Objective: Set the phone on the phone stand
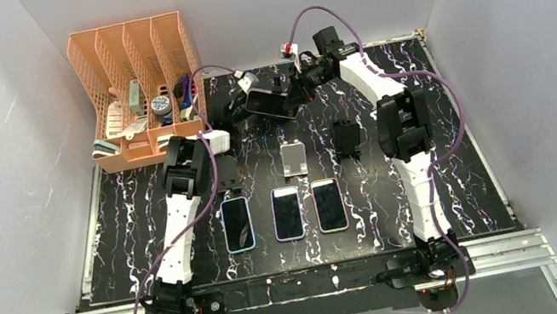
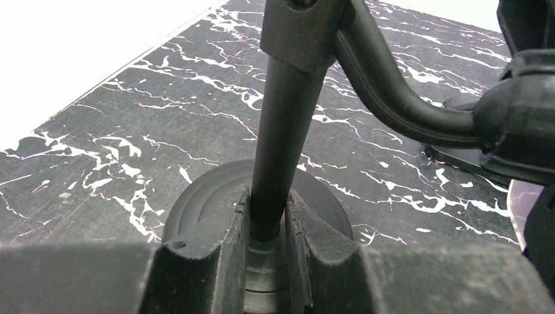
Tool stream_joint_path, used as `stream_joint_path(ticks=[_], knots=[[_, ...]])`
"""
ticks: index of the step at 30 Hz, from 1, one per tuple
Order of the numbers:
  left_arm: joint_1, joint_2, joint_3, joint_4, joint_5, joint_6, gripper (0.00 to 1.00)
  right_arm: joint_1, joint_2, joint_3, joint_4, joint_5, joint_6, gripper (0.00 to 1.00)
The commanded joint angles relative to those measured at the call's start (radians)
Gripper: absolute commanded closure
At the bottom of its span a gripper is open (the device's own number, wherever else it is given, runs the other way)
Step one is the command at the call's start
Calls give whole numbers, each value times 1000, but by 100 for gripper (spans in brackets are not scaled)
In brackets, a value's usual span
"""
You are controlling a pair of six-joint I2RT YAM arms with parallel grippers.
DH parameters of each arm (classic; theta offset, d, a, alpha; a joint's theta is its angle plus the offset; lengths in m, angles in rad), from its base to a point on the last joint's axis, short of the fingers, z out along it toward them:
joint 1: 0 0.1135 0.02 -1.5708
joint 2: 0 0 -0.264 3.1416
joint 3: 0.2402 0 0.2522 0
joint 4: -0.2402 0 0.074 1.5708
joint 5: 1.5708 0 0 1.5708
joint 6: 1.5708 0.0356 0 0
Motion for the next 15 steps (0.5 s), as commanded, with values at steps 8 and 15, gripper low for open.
stream_joint_path(ticks=[8,15], knots=[[-4,-51,-96,-37,64,34,100,-71,58,57,1,352,153,99],[-21,-57,-122,-34,43,71,100,-81,37,97,30,368,147,67]])
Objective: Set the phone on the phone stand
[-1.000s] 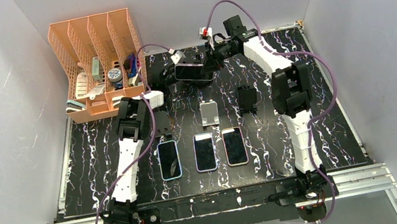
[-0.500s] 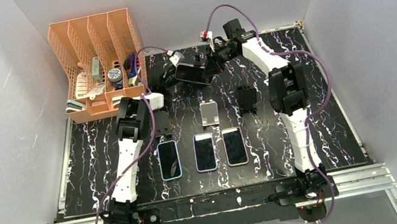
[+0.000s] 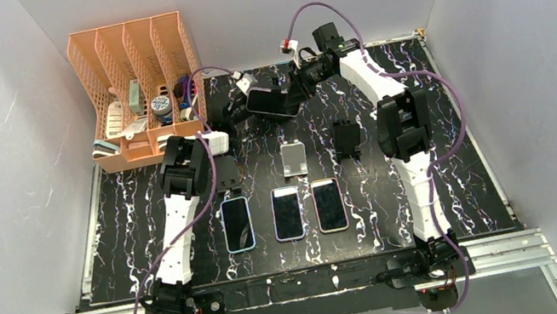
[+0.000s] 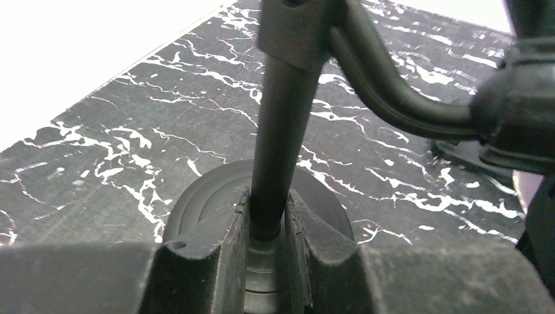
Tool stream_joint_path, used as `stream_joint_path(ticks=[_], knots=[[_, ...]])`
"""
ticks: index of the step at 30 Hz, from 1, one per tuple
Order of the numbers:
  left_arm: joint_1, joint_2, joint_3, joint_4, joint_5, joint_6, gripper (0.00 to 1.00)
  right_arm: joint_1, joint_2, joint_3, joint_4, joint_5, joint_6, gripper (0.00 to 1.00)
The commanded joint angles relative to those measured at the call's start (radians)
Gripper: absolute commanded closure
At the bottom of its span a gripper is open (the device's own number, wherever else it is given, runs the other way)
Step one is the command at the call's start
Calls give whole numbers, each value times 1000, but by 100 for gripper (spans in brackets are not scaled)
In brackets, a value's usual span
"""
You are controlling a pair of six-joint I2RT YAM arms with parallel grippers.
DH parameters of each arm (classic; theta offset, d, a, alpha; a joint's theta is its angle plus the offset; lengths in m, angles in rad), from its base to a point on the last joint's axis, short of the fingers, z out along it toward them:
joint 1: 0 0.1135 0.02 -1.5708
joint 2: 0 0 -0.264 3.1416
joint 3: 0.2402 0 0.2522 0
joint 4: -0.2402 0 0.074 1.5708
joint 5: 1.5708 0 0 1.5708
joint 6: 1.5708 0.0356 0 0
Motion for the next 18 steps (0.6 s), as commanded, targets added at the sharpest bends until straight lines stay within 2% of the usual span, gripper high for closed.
stream_joint_path(ticks=[1,2,3,4,6,8,12,14,18], knots=[[-22,-27,-66,-53,75,89,100,-80,26,35,87,348,68,55],[-24,-26,-68,-53,66,92,100,-81,14,24,104,356,67,46],[-24,-24,-68,-54,59,94,100,-83,-3,9,126,361,65,30],[-26,-21,-66,-53,53,94,100,-87,-24,-12,151,363,63,22],[-27,-16,-58,-52,37,92,100,-100,-78,-70,227,367,70,14],[-29,-6,-47,-50,12,92,100,-118,-154,-152,349,370,102,10],[-30,21,-13,-24,-62,72,100,-177,-342,-419,679,315,209,2],[-30,45,19,2,-82,42,100,-206,-416,-511,828,284,267,1],[-30,90,96,31,-90,-19,100,-225,-496,-582,879,257,307,1]])
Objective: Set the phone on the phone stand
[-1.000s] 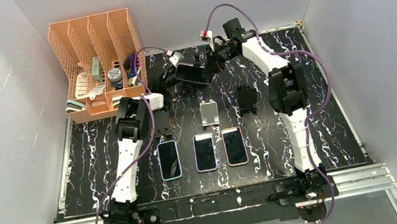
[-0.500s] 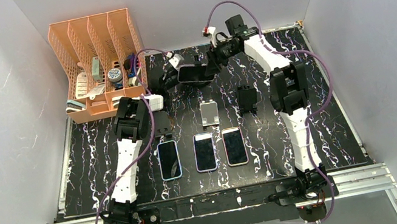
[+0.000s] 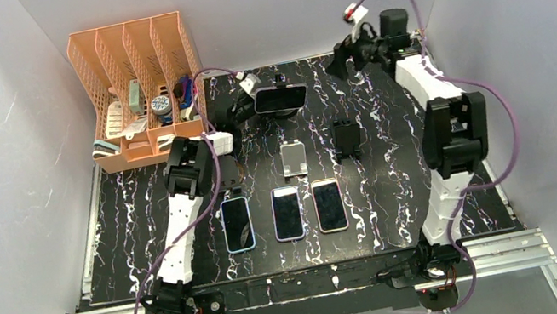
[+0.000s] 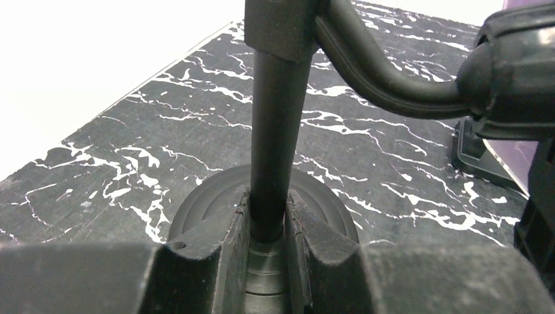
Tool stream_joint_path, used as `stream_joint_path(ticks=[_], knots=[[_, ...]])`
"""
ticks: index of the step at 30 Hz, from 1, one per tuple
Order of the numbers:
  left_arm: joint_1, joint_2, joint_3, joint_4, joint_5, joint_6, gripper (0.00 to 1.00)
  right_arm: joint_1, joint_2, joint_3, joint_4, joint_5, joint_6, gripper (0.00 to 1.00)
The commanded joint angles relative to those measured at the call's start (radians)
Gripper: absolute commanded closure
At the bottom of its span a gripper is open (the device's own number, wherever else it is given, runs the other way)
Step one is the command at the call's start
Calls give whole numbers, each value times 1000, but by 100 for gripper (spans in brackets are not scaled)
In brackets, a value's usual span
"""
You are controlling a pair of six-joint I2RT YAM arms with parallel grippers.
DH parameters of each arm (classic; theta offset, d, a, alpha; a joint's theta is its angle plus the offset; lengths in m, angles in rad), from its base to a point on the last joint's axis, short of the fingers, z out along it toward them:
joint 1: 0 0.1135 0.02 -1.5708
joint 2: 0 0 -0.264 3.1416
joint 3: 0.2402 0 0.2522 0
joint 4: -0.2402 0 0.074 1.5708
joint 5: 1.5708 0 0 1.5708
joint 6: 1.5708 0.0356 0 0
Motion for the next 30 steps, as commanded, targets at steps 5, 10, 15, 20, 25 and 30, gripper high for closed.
stream_joint_path(ticks=[5,10,15,20,25,30], knots=[[-7,-8,-21,-21,-99,-33,43,-15,-190,-114,269,-9,92,1],[13,-124,-155,-23,-141,36,26,-15,-299,-232,339,-2,122,1],[26,-236,-294,-56,-165,132,23,-15,-365,-277,351,0,132,1],[34,-325,-394,-92,-208,201,22,-15,-398,-294,360,-15,146,1],[42,-396,-442,-193,-282,286,22,-15,-426,-304,362,-25,164,1],[54,-458,-459,-217,-320,307,22,-15,-440,-309,366,-32,187,1]])
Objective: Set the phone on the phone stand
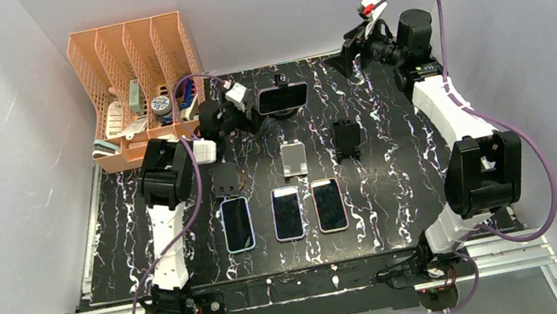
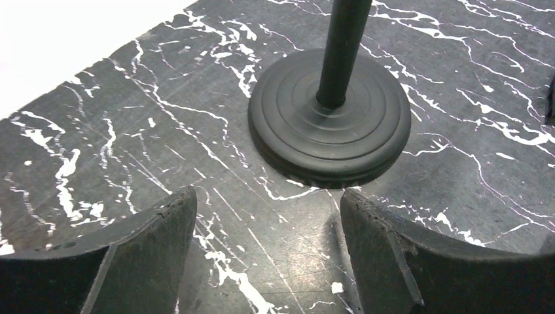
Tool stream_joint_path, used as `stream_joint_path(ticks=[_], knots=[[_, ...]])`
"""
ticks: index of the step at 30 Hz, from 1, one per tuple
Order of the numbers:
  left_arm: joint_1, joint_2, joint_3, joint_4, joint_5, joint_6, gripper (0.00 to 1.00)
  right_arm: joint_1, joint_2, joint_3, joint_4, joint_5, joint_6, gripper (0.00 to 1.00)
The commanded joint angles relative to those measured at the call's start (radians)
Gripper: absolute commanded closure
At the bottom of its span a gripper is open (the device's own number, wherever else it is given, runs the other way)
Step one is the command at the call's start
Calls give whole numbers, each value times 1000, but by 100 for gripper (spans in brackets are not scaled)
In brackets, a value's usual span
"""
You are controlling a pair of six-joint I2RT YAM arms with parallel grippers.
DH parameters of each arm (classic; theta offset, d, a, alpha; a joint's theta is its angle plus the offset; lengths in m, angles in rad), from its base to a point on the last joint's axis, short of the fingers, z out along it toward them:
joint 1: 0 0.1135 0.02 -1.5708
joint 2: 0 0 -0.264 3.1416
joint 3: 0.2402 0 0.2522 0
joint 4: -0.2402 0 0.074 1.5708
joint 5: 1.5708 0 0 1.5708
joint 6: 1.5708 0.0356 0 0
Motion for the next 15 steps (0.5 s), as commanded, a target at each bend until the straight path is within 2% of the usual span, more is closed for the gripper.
stream_joint_path(ticks=[1,6,9,12,15], knots=[[13,-132,-8,-47,-59,70,22,-2,-41,-13,48,-21,37,1],[43,-181,8,-124,-109,130,22,0,-61,-54,78,-13,79,1],[83,-217,7,-148,-88,118,22,2,-72,-76,81,51,156,1],[120,-277,-10,-184,-74,107,22,42,-99,-99,35,188,255,1],[138,-386,-48,-241,-84,112,22,175,-192,-166,-41,394,263,1]])
